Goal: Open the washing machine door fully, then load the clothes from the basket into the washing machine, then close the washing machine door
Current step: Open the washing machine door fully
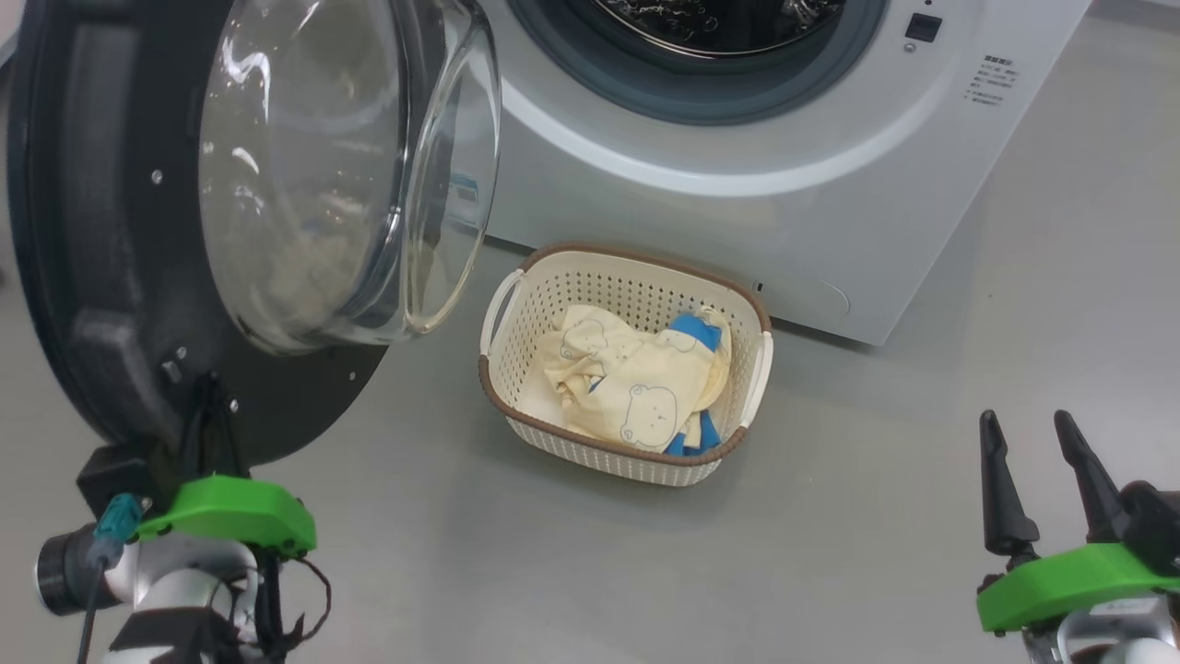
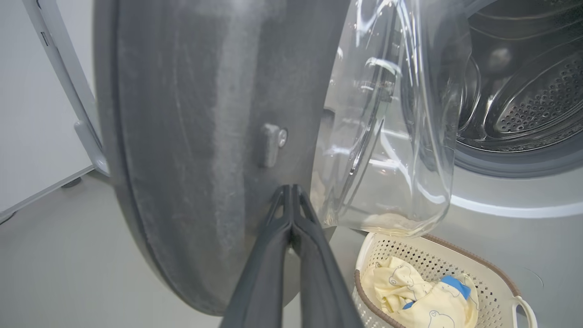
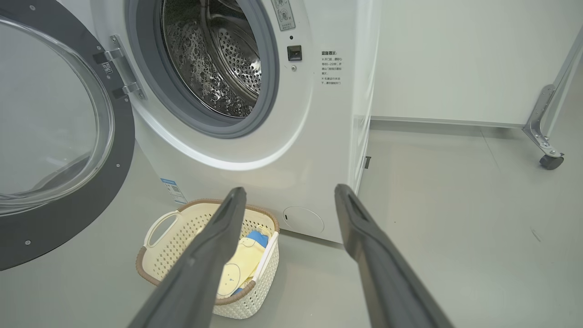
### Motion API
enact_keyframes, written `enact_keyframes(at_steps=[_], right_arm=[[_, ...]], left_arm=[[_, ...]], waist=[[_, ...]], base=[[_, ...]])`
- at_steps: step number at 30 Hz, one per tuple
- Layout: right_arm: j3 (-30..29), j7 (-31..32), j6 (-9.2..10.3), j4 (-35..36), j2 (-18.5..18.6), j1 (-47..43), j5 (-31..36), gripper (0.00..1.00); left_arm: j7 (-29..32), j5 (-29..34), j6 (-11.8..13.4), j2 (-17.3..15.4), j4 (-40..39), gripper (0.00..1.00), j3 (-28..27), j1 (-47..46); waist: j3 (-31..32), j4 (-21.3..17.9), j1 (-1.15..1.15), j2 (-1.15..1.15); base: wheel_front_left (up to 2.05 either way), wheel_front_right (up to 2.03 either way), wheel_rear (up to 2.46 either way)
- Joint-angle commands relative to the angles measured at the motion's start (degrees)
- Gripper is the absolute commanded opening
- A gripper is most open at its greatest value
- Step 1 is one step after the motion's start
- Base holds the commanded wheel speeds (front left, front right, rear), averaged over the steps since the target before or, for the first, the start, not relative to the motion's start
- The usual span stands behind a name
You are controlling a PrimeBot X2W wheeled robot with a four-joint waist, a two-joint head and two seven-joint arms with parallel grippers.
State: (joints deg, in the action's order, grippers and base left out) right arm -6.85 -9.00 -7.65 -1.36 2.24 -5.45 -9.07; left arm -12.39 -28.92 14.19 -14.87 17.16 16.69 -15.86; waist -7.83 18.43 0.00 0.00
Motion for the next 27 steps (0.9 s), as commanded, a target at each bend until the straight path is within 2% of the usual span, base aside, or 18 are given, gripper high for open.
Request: enact_keyframes(at_steps=[1, 14, 27], right_arm=[[1.2, -0.3, 0.16, 1.6, 0.6, 2.6, -0.3, 1.0], [1.2, -0.4, 0.16, 1.0, 0.6, 3.0, -2.0, 1.0], [2.1, -0.4, 0.16, 0.9, 0.6, 3.2, -1.9, 1.0]], left_arm=[[-0.7, -0.4, 5.5, -3.0, 0.1, 0.0, -3.8, -3.9], [-2.1, -2.4, 2.6, -6.2, 12.8, 0.0, -8.4, -11.6], [-2.6, -1.0, 0.0, -8.6, 22.1, 0.0, -10.7, -18.5]], waist=[[-0.2, -0.3, 0.0, 0.0], [-0.4, -2.2, 0.0, 0.0], [-1.0, -3.2, 0.0, 0.0]], base=[[0.0, 0.0, 0.0], [0.0, 0.0, 0.0], [0.0, 0.0, 0.0]])
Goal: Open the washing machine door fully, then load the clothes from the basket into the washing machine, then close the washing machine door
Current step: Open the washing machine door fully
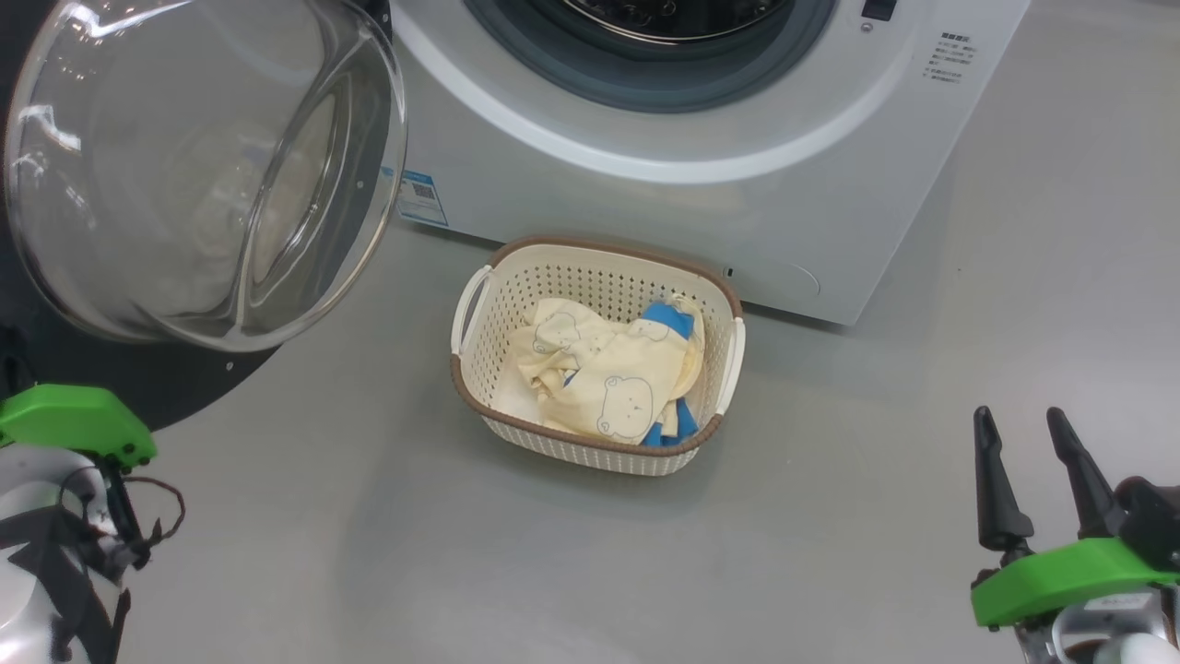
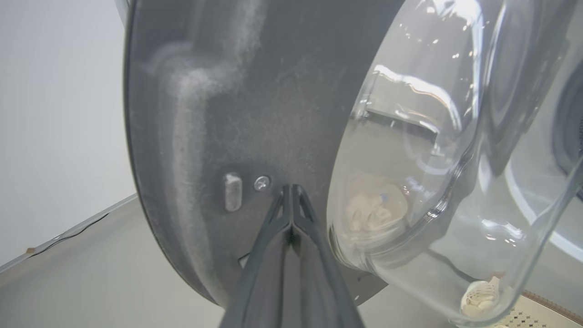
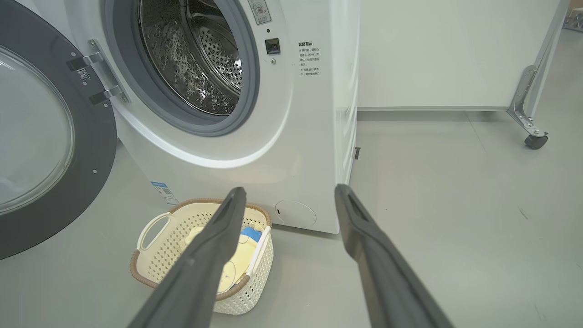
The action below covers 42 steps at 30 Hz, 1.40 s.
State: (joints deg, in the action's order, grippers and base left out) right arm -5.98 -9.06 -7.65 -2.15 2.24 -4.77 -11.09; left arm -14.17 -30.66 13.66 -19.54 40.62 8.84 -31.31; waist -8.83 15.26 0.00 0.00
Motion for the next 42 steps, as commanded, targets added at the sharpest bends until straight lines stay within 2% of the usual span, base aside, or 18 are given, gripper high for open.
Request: enact_keyframes(at_steps=[1, 15, 28, 36, 37, 38, 39, 40, 41, 42], right_arm=[[1.3, -0.3, 0.16, 1.8, 0.6, 2.6, 0.1, 1.0], [1.4, -0.3, 0.16, 1.7, 0.6, 3.3, 0.3, 1.0], [0.7, -0.3, 0.16, 1.5, 0.6, 3.5, -0.1, 1.0], [0.3, -0.2, 0.16, 1.5, 0.6, 3.6, -0.1, 1.0], [0.2, -0.2, 0.16, 1.5, 0.6, 3.6, -0.1, 1.0], [0.0, -0.3, 0.16, 1.5, 0.6, 3.5, -0.1, 1.0], [-0.1, -0.3, 0.16, 1.5, 0.6, 3.4, 0.0, 1.0], [-0.2, -0.3, 0.16, 1.5, 0.6, 3.3, 0.0, 1.0], [-0.2, -0.3, 0.16, 1.5, 0.6, 3.3, 0.1, 1.0], [-0.1, -0.3, 0.16, 1.5, 0.6, 3.3, 0.2, 1.0]], left_arm=[[-0.8, 0.8, 0.4, -4.1, -0.9, 0.0, -3.1, -3.5], [-0.8, 3.2, -2.1, -4.0, 1.6, 0.0, -7.6, -4.7], [-0.8, 6.8, -3.7, 0.8, -6.6, 0.0, -11.7, 1.5], [-0.8, 10.1, -4.1, 4.7, -15.1, 0.0, -13.0, 8.2], [-0.8, 10.5, -4.3, 5.2, -16.3, 0.16, -12.9, 9.2], [-0.8, 10.9, -4.6, 5.8, -17.5, 0.44, -12.7, 10.2], [-0.8, 11.2, -4.9, 6.4, -18.7, 0.62, -12.3, 11.2], [-0.8, 11.6, -5.0, 6.9, -19.7, 0.85, -12.0, 12.2], [-0.8, 12.0, -5.1, 7.4, -20.8, 1.0, -11.7, 13.2], [-0.8, 12.2, -5.1, 8.0, -21.5, 1.0, -11.4, 14.2]], waist=[[-0.1, 0.0, 0.0, 0.0], [-0.5, -0.3, 0.0, 0.0], [-0.5, 0.1, 0.0, 0.0], [0.2, -0.1, 0.0, 0.0], [0.3, -0.1, 0.0, 0.0], [0.4, -0.1, 0.0, 0.0], [0.5, 0.0, 0.0, 0.0], [0.6, 0.0, 0.0, 0.0], [0.7, 0.0, 0.0, 0.0], [0.8, -0.1, 0.0, 0.0]], base=[[0.0, 0.0, 0.0], [0.0, 0.0, 0.0], [0.0, 0.0, 0.0], [0.0, 0.0, 0.0], [0.0, 0.0, 0.0], [0.0, 0.0, 0.0], [0.0, 0.0, 0.0], [0.0, 0.0, 0.0], [0.0, 0.0, 0.0], [0.0, 0.0, 0.0]])
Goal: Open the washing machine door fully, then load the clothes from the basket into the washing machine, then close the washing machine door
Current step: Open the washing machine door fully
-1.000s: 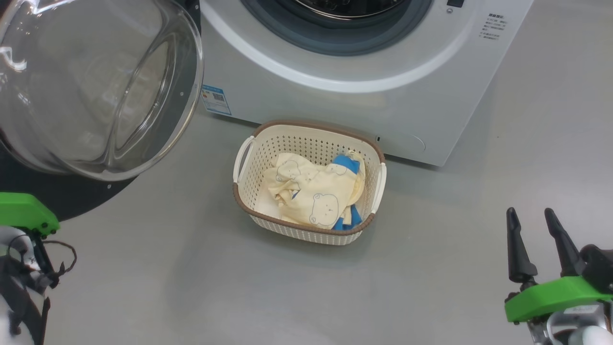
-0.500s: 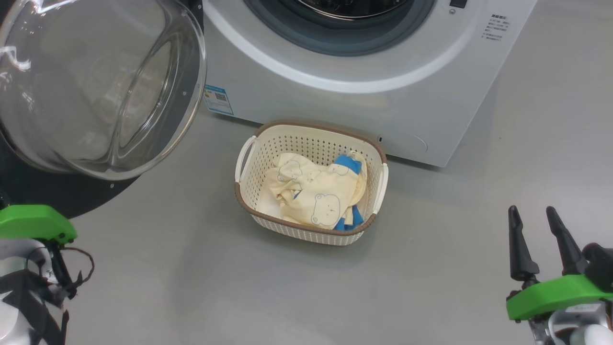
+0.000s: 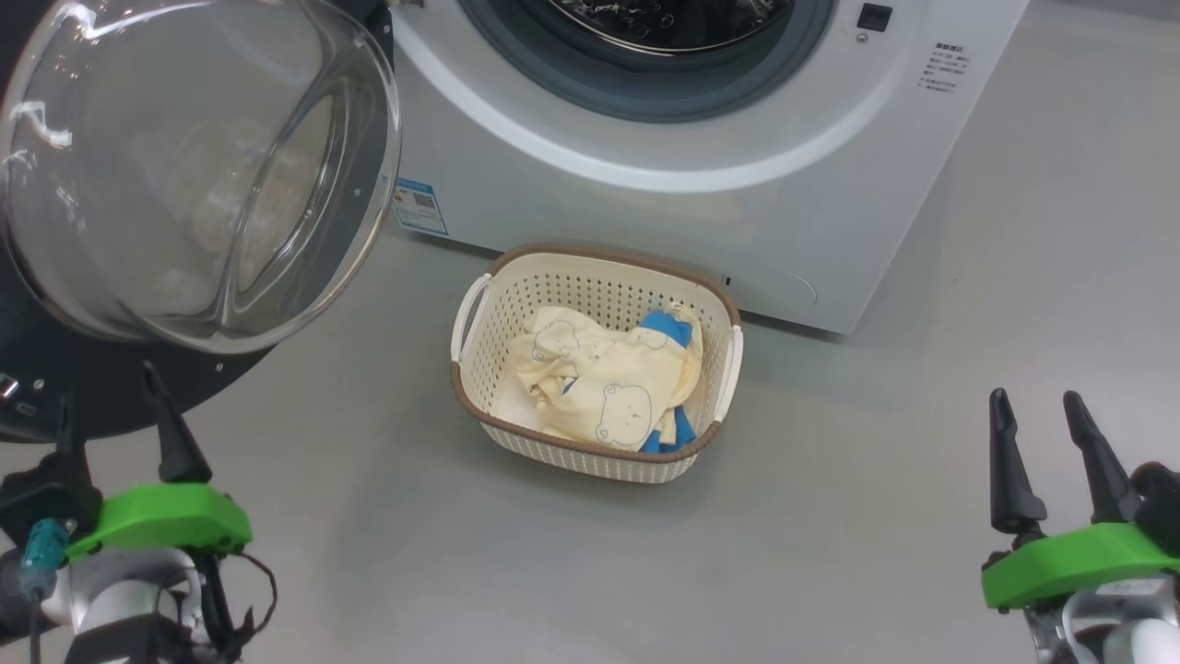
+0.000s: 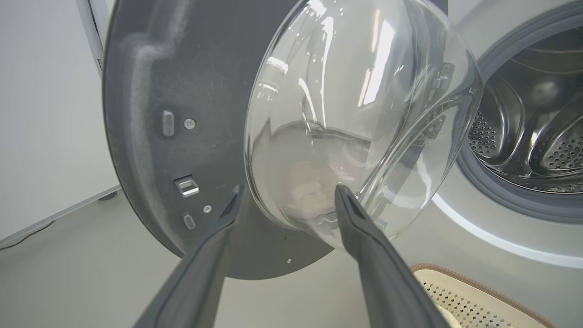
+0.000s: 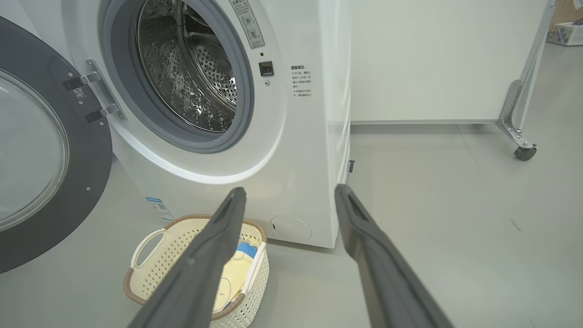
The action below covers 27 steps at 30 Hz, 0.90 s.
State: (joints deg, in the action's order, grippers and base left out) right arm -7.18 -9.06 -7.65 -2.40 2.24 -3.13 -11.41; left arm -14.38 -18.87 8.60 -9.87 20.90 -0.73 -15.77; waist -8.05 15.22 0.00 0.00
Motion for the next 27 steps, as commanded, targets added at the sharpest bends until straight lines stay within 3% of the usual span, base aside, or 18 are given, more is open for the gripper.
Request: enact_keyframes(at_steps=[1, 12, 27], right_arm=[[1.1, -0.3, 0.16, 1.9, 0.6, 1.6, 0.7, 1.0], [1.9, -0.3, 0.16, 1.6, 0.6, 1.2, 1.0, 1.0], [5.6, 0.0, 0.16, 2.8, 0.6, 0.5, 5.7, 1.0]], left_arm=[[-0.6, 0.5, -0.1, -1.2, -2.4, 1.0, -1.5, -0.4], [0.2, 2.8, -2.0, 1.6, -6.6, 1.0, 4.5, 4.9], [2.2, 3.3, -4.0, 2.6, -7.5, 1.0, 9.6, 5.5]], waist=[[0.1, 0.0, 0.0, 0.0], [1.6, -1.8, 0.0, 0.0], [3.5, -10.2, 0.0, 0.0]], base=[[0.0, 0.0, 0.0], [0.0, 0.0, 0.0], [0.0, 0.0, 0.0]])
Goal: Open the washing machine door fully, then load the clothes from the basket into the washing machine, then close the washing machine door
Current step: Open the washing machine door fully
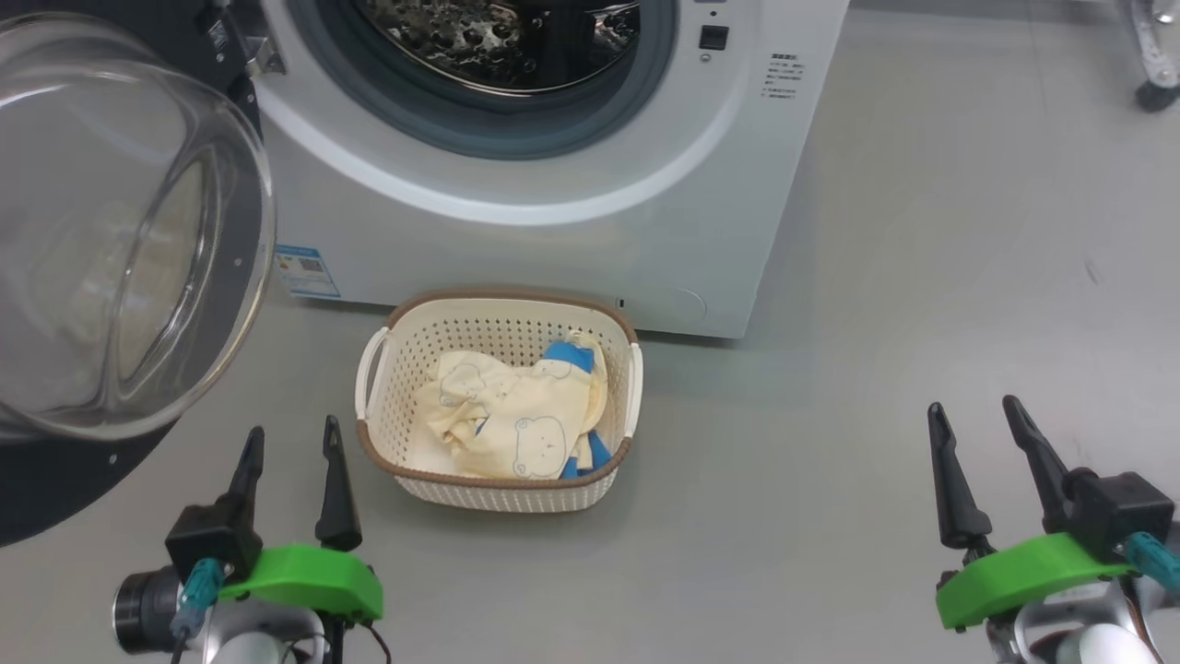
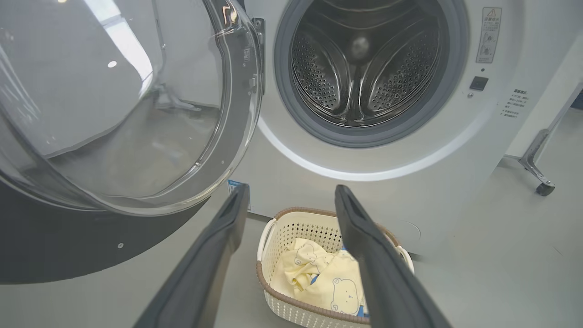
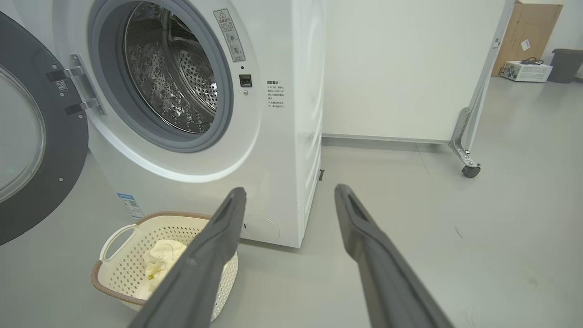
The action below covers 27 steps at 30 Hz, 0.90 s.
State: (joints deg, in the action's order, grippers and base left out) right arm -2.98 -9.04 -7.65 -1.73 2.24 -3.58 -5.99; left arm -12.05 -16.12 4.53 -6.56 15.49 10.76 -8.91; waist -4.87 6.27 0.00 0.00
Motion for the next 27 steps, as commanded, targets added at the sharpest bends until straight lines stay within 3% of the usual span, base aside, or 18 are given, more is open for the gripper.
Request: enact_keyframes(at_steps=[1, 12, 27], right_arm=[[1.7, 0.0, 0.16, 2.3, 0.6, 0.9, 0.7, 1.0], [3.6, -0.3, 0.16, 3.4, 0.6, -0.4, 3.1, 1.0], [3.1, -1.1, 0.16, 4.0, 0.6, -1.0, 2.2, 1.0]], left_arm=[[-0.1, 0.6, 0.0, -0.6, -2.1, 1.0, -1.7, -1.3], [1.4, 0.6, 0.4, -1.1, -2.7, 1.0, -0.5, -1.2], [2.7, 1.1, 1.1, -2.2, -3.6, 1.0, 0.6, -0.8]], waist=[[0.3, -2.0, 0.0, 0.0], [1.6, -7.6, 0.0, 0.0], [1.6, -9.7, 0.0, 0.0]], base=[[0.0, 0.0, 0.0], [0.0, 0.0, 0.0], [0.0, 0.0, 0.0]])
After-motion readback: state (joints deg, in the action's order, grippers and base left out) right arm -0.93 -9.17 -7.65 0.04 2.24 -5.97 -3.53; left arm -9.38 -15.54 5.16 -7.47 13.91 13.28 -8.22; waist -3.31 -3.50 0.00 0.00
